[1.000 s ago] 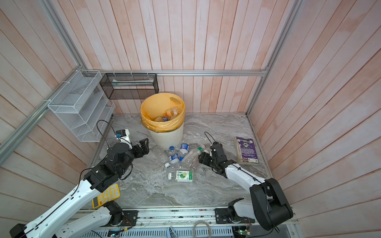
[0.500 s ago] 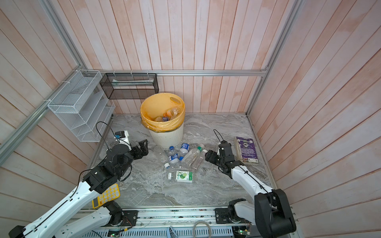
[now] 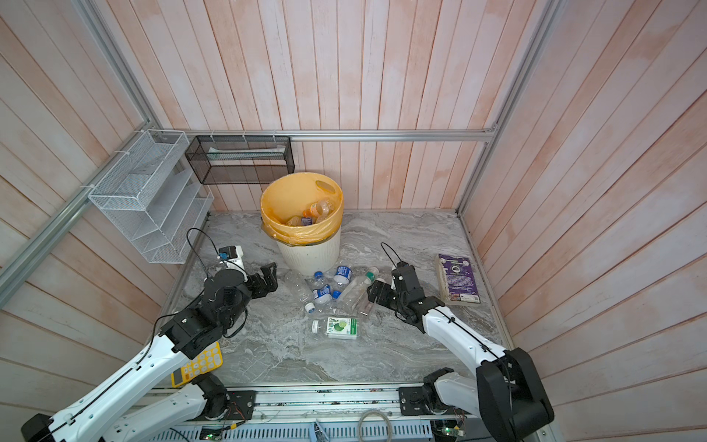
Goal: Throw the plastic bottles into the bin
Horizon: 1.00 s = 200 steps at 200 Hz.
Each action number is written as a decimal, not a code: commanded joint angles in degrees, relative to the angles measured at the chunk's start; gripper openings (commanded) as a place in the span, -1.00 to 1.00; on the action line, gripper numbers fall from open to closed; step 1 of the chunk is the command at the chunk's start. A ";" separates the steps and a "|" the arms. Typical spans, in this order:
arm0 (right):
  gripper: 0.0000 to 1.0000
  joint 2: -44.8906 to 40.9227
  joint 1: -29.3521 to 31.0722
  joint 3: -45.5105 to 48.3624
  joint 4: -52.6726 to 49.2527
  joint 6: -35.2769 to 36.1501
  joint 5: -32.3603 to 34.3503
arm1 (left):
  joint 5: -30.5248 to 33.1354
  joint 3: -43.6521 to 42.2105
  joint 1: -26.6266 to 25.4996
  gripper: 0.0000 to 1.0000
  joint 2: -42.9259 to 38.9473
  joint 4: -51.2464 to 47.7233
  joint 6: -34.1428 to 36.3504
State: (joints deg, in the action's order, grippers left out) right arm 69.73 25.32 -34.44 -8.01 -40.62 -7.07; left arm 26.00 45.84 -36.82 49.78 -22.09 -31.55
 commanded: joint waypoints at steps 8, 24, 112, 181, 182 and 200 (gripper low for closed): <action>0.81 3.65 2.52 -2.26 -1.01 -1.10 3.79 | 0.41 -1.43 -0.18 0.99 -0.92 0.55 -0.10; 0.74 6.48 2.80 -3.04 -1.07 -0.48 4.42 | 0.62 -1.71 -0.18 1.00 -1.18 0.28 -0.17; 0.03 7.46 -0.99 0.47 -2.64 4.59 7.72 | 2.18 -2.43 -0.18 0.99 -3.28 -1.97 -1.56; -0.21 -8.70 -7.16 1.62 0.88 5.47 2.99 | 1.88 -7.00 1.80 0.99 -5.12 -2.11 -6.09; -0.22 -9.03 -7.28 1.50 0.93 5.47 2.92 | 1.70 -7.09 1.95 0.99 -5.17 -2.09 -6.12; -0.22 -13.20 -9.02 -2.45 0.13 5.96 1.55 | -2.65 -9.35 5.01 0.99 -5.14 -2.56 -7.71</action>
State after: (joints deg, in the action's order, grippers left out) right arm 61.32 18.31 -32.21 -8.64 -35.70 -3.20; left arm 27.05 39.35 -34.76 45.12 -23.55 -36.29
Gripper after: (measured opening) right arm 0.396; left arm 0.997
